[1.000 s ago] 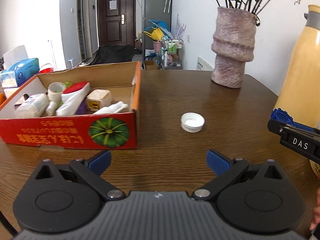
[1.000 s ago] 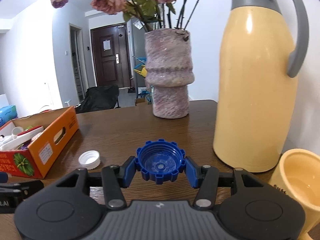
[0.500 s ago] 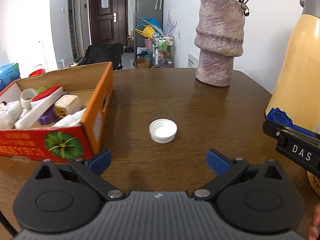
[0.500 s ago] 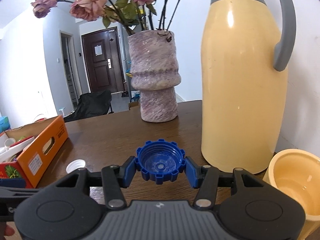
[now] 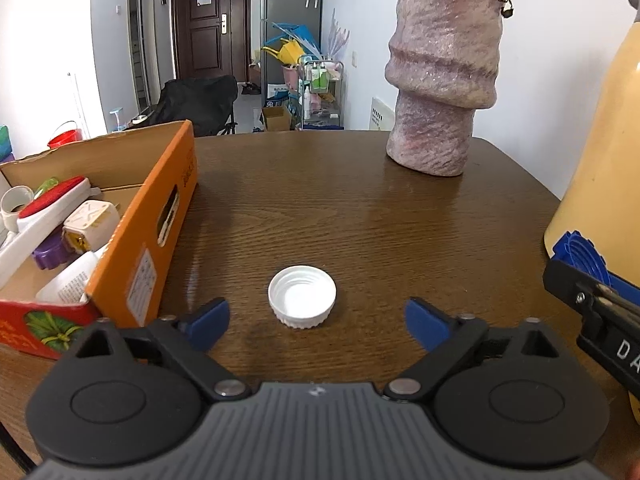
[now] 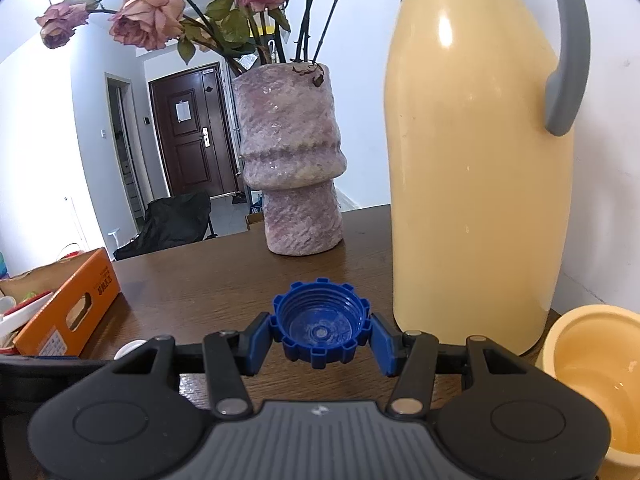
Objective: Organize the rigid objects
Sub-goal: 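Lower the left tool to the white bottle cap and close on it, then lift the white cap with the left tool while the right carries the blue cap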
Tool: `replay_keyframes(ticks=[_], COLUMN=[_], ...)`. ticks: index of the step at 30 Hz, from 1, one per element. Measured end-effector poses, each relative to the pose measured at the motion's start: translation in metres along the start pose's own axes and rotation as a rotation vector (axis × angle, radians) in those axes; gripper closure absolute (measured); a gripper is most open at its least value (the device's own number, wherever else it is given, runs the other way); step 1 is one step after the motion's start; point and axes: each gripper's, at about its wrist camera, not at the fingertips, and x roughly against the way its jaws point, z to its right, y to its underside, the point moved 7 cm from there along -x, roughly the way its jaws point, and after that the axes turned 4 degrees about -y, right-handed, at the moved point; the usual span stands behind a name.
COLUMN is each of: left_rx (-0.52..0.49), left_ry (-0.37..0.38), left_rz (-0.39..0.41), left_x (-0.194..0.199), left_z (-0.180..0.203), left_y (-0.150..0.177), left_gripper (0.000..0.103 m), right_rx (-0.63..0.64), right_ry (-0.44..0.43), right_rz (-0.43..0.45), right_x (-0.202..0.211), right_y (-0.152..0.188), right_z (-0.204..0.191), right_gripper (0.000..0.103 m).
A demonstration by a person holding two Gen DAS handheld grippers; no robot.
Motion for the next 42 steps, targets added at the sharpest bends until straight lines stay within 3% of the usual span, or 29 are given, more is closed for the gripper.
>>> replay_keyframes(ticks=[3, 8, 12, 20, 28, 42], left_rx=[-0.006, -0.005, -0.019, -0.021, -0.041, -0.026], left_ry=[0.007, 0.023, 0.009, 0.022, 0.010, -0.002], left_rz=[-0.020, -0.047, -0.044, -0.036, 0.025, 0.044], left_x=[-0.007, -0.018, -0.022, -0.021, -0.005, 0.041], left_z=[0.002, 0.004, 0.004, 0.005, 0.002, -0.030], left_y=[-0.001, -0.002, -0.004, -0.005, -0.004, 0.029], left_gripper=[0.028, 0.043, 0.062, 0.063, 0.063, 0.063], right_rx=[-0.002, -0.002, 0.009, 0.016, 0.025, 0.077], right_ry=[0.005, 0.005, -0.003, -0.013, -0.020, -0.020], right_rz=[-0.008, -0.011, -0.011, -0.012, -0.004, 0.039], right_x=[-0.004, -0.009, -0.011, -0.011, -0.009, 0.025], right_y=[0.001, 0.000, 0.001, 0.001, 0.002, 0.013], right_z=[0.001, 0.000, -0.004, -0.006, -0.007, -0.031], right_gripper=[0.051, 0.051, 0.052, 0.052, 0.052, 0.051])
